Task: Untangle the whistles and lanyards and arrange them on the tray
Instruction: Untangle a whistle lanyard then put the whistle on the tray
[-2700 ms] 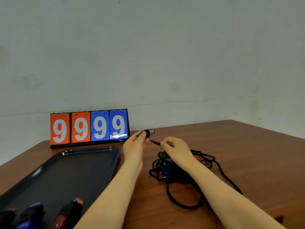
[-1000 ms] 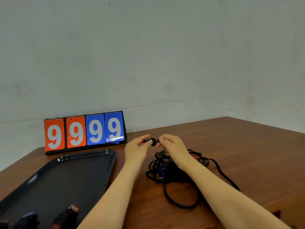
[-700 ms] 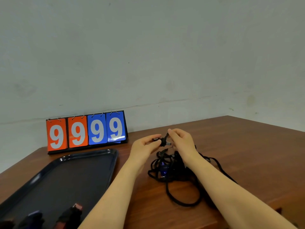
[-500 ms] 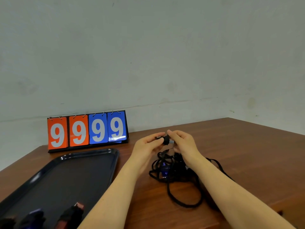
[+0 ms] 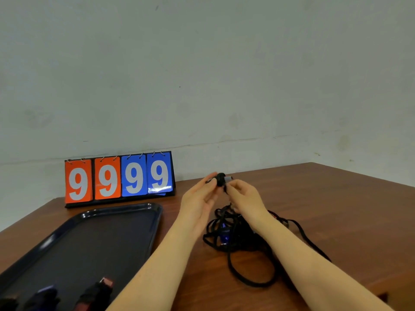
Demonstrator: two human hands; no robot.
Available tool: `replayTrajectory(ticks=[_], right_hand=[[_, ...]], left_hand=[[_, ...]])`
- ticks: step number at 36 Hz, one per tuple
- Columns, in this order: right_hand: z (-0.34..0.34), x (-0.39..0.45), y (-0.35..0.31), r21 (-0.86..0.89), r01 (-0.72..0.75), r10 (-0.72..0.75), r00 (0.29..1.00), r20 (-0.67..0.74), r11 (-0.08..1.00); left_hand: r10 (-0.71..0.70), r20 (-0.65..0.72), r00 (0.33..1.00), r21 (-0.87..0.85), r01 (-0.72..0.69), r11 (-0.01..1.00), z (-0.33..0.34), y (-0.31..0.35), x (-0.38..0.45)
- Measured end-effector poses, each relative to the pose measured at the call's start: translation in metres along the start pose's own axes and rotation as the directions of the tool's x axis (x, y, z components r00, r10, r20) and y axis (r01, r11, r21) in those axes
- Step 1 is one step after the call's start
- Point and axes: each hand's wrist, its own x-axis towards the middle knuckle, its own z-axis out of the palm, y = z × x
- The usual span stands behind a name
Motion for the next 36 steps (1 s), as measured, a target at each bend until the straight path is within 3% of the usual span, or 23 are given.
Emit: replayTrajectory(ticks=[4, 11, 16, 21, 24, 29, 36], right_hand=[[0.006, -0.004, 0.005, -0.349, 0.136, -0.119, 0.990, 0.072, 0.927], [0.005, -0.005, 0.008, -0.515, 0.238, -0.177, 0.970, 0.166, 0.823], [0.006, -0.008, 0.008, -0.560, 0.286, -0.172, 0.953, 0.249, 0.778], [0.006, -0.009, 0.007, -0.532, 0.285, -0.156, 0.949, 0.275, 0.797], [0.007, -0.009, 0.006, -0.502, 0.235, -0.138, 0.965, 0.222, 0.832], [0.003, -0.005, 0.005, -0.359, 0.157, -0.138, 0.987, 0.077, 0.920], [-0.005, 0.000, -0.001, -0.141, 0.057, -0.071, 0.993, -0.098, 0.988]], left_hand=[[0.075, -0.129, 0.989, -0.002, -0.076, 0.997, -0.004, 0.000, 0.002], [0.226, -0.178, 0.958, 0.418, -0.135, 0.899, -0.015, -0.005, 0.007], [0.330, -0.126, 0.936, 0.671, -0.164, 0.723, -0.019, -0.008, 0.009], [0.398, 0.009, 0.917, 0.918, -0.166, 0.360, -0.024, -0.011, 0.014], [0.367, 0.023, 0.930, 0.951, -0.134, 0.279, -0.025, -0.011, 0.017], [0.251, 0.020, 0.968, 0.955, -0.093, 0.282, -0.024, -0.006, 0.016], [0.047, 0.036, 0.998, 0.778, -0.057, 0.626, -0.018, 0.001, 0.004]])
